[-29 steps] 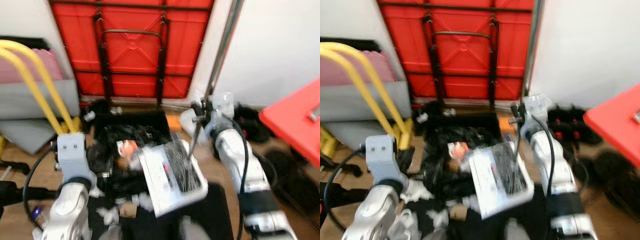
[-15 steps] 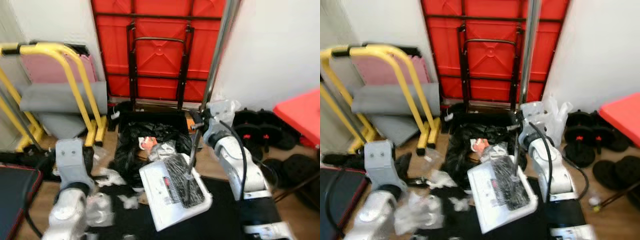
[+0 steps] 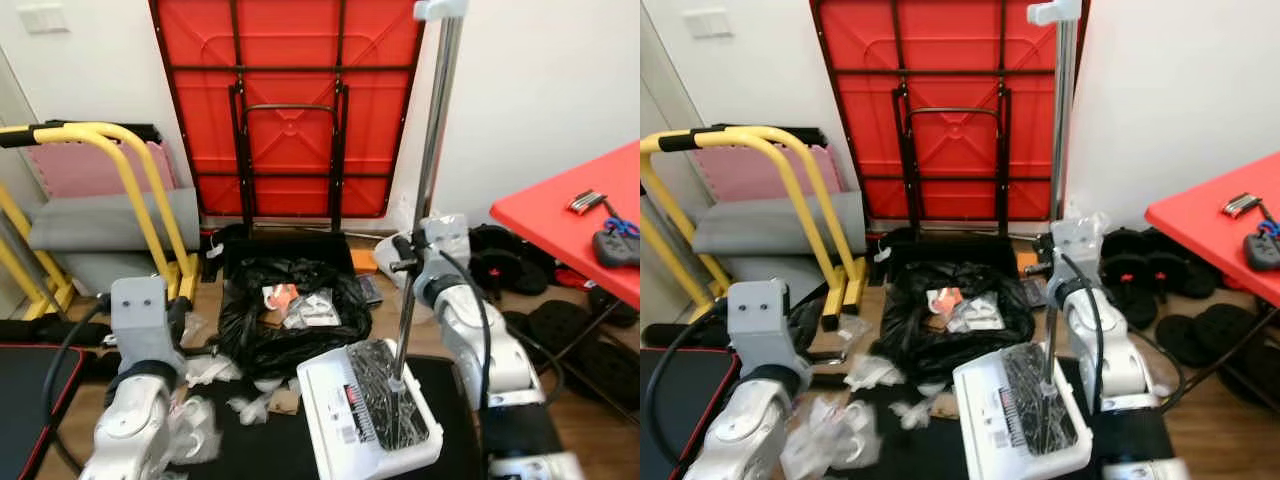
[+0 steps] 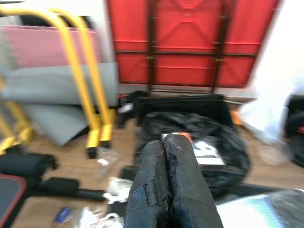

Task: Sweep floor

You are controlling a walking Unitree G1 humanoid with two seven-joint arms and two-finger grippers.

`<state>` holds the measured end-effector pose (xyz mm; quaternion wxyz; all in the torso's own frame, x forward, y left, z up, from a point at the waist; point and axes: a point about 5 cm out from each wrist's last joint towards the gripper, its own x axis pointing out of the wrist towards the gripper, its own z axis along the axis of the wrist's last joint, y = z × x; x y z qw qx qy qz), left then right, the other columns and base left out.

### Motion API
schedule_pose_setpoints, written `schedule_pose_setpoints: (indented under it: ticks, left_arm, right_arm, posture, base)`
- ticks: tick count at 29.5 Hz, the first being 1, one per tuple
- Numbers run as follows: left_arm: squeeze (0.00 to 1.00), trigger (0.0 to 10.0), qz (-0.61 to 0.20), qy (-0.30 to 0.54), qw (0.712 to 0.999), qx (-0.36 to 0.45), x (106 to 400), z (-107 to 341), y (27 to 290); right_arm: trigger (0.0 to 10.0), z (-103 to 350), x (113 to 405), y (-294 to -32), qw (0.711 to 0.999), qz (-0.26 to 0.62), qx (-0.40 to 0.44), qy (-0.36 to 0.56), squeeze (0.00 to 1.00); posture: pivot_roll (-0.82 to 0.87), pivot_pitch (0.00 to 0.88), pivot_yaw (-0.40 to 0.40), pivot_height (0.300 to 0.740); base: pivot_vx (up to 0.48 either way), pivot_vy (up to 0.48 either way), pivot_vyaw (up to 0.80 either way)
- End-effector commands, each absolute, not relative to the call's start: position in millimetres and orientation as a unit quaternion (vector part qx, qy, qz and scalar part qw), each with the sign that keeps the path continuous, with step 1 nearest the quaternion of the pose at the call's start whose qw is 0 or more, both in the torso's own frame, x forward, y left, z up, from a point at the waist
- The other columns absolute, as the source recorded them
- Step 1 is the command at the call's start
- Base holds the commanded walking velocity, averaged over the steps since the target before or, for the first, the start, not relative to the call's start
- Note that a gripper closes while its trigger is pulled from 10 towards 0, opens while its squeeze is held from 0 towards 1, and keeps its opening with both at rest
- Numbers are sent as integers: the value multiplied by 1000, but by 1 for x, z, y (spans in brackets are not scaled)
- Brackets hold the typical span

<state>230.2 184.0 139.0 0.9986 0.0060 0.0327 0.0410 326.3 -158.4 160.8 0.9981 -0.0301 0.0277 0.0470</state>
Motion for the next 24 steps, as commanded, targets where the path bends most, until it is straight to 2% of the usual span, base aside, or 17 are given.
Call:
schedule_pose_setpoints:
  ticks: [1, 11, 24]
  left_arm:
    - [0, 10000, 36, 41, 998, 12, 230, 134, 185]
    - [0, 10000, 32, 37, 999, 15, 230, 135, 185]
    - [0, 10000, 25, 35, 999, 11, 229, 135, 183]
  right_arm:
    - [10000, 177, 331, -162, 999, 36, -23, -2, 0]
    - [10000, 183, 336, -172, 1000, 4, -16, -11, 0]
    - [10000, 184, 336, -172, 1000, -5, -23, -18, 0]
  posture:
    - [-87, 50, -32, 720]
    - [-87, 61, -27, 685]
    - [-86, 71, -29, 640]
  base:
    - [0, 0, 0]
    - [0, 0, 0]
    - [0, 0, 0]
